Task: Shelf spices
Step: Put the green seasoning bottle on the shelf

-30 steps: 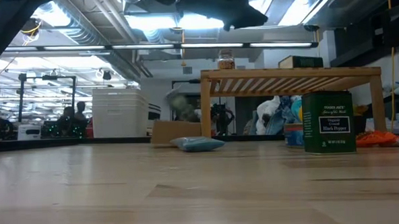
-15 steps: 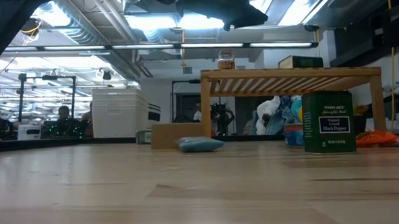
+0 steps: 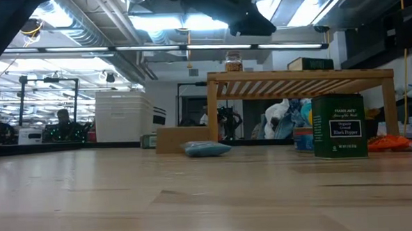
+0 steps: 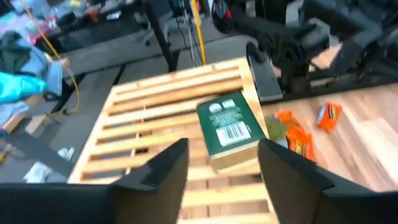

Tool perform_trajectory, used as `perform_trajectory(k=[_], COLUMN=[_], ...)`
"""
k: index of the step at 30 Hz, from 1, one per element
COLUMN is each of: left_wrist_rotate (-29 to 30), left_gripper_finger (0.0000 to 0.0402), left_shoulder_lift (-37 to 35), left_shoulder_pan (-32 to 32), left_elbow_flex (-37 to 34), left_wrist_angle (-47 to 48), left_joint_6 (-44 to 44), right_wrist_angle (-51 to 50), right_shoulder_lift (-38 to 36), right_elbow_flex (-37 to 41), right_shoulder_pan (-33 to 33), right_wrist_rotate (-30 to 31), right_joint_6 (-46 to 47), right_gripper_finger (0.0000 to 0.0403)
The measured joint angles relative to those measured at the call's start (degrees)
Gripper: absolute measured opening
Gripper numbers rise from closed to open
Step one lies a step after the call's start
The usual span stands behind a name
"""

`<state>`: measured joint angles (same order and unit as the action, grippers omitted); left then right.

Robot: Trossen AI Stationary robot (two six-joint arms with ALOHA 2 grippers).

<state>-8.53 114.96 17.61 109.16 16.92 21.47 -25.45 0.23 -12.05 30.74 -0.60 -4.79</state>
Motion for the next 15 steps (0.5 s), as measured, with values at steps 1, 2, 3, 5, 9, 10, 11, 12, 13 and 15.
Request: perform_trajectory(k=[1,2,3,5,9,10,11,12,13,15], left_wrist_rotate=[1.26,2.66,4.31,7.80,17.09,19.62,21.92,23.97,25.59,27.88], left_gripper_finger=[0.0203,0.0220,0.0237,0.0271,0.0325,0.0334,0.0339,0.0343,0.0345,0.0346], left_shoulder_lift=[0.00,0.00,0.00,0.00,0.00,-0.12,-0.20,-0.37,-0.89,-1.69], left_shoulder_pan=[-0.56,-1.20,-1.89,-3.54,-7.53,-8.55,-9.47,-10.28,-11.07,-12.51], left_elbow_flex=[0.00,0.00,0.00,0.00,0.00,0.00,0.00,0.00,0.00,0.00], left_wrist_angle=[0.81,1.50,1.86,2.28,2.39,2.76,2.83,2.64,2.99,3.64], left_joint_6=[-0.01,-0.12,-0.51,-1.96,-7.10,-8.39,-9.12,-9.08,-8.72,-7.81], right_wrist_angle=[-0.01,0.00,-0.01,0.00,0.00,-0.01,-0.01,0.00,-0.01,0.00], right_shoulder_lift=[0.01,0.01,0.00,0.00,0.00,0.00,0.00,0.00,0.00,0.00], right_elbow_flex=[0.00,0.00,0.00,0.00,0.00,0.00,0.00,0.00,0.00,0.00], right_shoulder_pan=[0.00,0.01,0.00,0.00,0.00,-0.01,0.01,0.00,-0.01,-0.01], right_wrist_rotate=[0.00,0.00,0.00,0.00,0.00,0.00,-0.01,-0.01,0.00,-0.02], right_joint_6=[0.02,0.02,0.02,0.00,0.01,-0.01,0.01,0.00,0.02,-0.01], right_gripper_finger=[0.0344,0.0344,0.0344,0.0344,0.0344,0.0344,0.0344,0.0344,0.0344,0.0344])
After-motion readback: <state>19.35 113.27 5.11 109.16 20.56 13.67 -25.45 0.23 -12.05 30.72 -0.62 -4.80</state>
